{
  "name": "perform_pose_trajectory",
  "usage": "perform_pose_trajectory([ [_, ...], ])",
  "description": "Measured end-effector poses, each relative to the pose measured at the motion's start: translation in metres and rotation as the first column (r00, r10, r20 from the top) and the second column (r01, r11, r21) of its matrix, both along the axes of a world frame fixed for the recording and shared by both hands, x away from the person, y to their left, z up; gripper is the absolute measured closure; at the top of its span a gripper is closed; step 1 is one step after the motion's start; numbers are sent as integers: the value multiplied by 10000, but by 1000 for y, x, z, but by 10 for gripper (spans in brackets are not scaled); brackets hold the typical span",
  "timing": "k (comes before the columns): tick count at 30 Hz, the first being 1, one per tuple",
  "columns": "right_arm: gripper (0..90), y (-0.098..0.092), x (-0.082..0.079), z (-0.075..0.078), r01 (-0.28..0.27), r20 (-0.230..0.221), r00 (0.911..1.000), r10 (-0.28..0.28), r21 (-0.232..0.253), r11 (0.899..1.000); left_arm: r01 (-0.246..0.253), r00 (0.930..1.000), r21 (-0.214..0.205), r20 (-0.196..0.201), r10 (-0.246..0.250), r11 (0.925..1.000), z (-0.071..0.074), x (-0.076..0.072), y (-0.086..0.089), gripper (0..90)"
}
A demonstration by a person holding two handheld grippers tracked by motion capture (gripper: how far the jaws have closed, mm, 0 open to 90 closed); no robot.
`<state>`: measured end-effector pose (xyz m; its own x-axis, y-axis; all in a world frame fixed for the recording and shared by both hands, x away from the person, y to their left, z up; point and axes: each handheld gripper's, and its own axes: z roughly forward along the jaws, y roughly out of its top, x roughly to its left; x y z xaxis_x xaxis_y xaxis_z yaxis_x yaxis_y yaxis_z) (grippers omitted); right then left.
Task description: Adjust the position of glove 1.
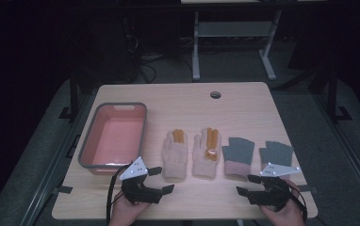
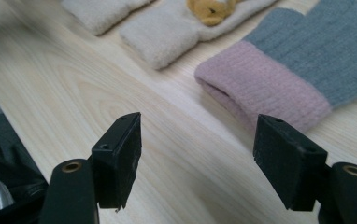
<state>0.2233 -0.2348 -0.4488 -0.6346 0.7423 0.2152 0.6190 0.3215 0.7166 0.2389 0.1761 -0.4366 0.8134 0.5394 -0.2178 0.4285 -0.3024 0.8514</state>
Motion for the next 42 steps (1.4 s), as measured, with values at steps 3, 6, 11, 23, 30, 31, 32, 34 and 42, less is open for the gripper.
perform_pose_trajectory([
  [3,320,2,-1,0,-90,3,10000,90,-97,9999,65,10000,-51,-51,-66,10000,-1,1,-2,196],
  [6,320,2,-3,2,-118,60,9999,119,-104,9999,135,9994,-192,-314,-141,9997,-3,2,-2,196],
  [11,324,5,-3,6,-422,-226,9988,425,148,9990,172,9999,-85,-11,-172,9998,1,-2,-2,196],
  [23,309,31,20,29,-1523,-573,9872,1490,-575,9867,154,9998,5,-124,-154,9999,-2,3,-2,196],
  [30,303,37,43,34,-1732,-811,9824,1683,-580,9832,114,9999,96,-20,-114,9999,-1,1,-3,196],
  [31,298,41,48,37,-1846,-901,9799,1781,-694,9804,121,9999,116,-29,-120,9999,-1,1,-2,196],
  [32,299,43,50,39,-1863,-988,9790,1784,-774,9794,133,9999,141,-11,-133,9998,-1,1,-2,196],
  [34,298,46,55,44,-1975,-922,9774,1904,-752,9774,57,10000,51,-2,-57,10000,-1,1,-2,196],
  [42,291,67,75,61,-2305,-927,9710,2202,-1201,9656,83,10000,2,38,-83,10000,0,3,1,196],
])
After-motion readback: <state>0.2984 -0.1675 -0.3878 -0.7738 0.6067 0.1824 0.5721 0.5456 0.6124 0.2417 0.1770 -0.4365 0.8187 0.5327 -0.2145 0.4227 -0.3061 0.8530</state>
